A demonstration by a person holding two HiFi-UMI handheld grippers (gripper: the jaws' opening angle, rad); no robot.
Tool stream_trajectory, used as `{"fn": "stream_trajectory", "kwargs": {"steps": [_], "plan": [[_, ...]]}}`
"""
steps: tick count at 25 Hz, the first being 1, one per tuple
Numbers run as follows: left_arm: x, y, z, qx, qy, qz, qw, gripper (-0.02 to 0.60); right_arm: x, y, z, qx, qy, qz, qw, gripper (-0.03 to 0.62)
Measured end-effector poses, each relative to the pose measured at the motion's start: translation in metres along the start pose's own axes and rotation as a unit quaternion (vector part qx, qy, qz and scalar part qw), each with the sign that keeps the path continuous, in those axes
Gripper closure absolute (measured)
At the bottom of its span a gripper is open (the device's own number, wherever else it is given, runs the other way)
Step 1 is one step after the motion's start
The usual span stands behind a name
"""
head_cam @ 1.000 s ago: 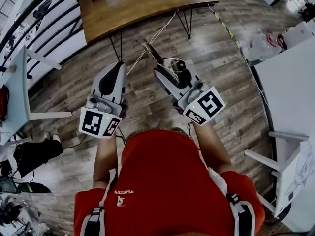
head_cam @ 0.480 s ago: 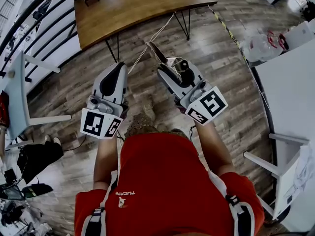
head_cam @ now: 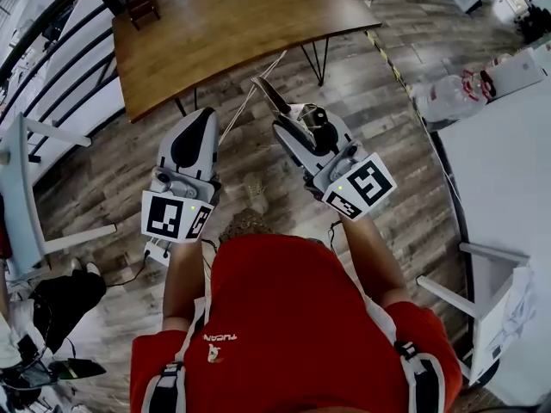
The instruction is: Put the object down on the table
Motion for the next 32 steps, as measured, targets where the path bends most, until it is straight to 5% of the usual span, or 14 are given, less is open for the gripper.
{"fn": "stream_trajectory", "kwargs": {"steps": [14, 25, 32], "plan": [[0.118, 0.138, -0.016, 0.005, 0.003, -0.013, 0.9999, 0.572, 0.14, -0.116, -0.012, -0.017, 0.042, -0.019, 0.999, 0.441], [0.169, 0.178, -0.041, -0.001, 0.017, 0.015, 0.9997, 0.572, 0.186, -0.192, -0.037, -0.015, 0.088, -0.012, 0.996, 0.441], [0.214, 0.2, -0.064, -0.008, 0.017, 0.057, 0.9982, 0.572, 0.225, -0.252, -0.062, -0.017, 0.121, 0.032, 0.992, 0.441]]}}
Point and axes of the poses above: the fingertips, and each gripper's own axes: x forward along the fingers, y to its left, z out of its top, the point moved 10 cm from there along -x, backward along the fingers, and after that the axes turned 3 degrees about -x, right-handed, at the moved point
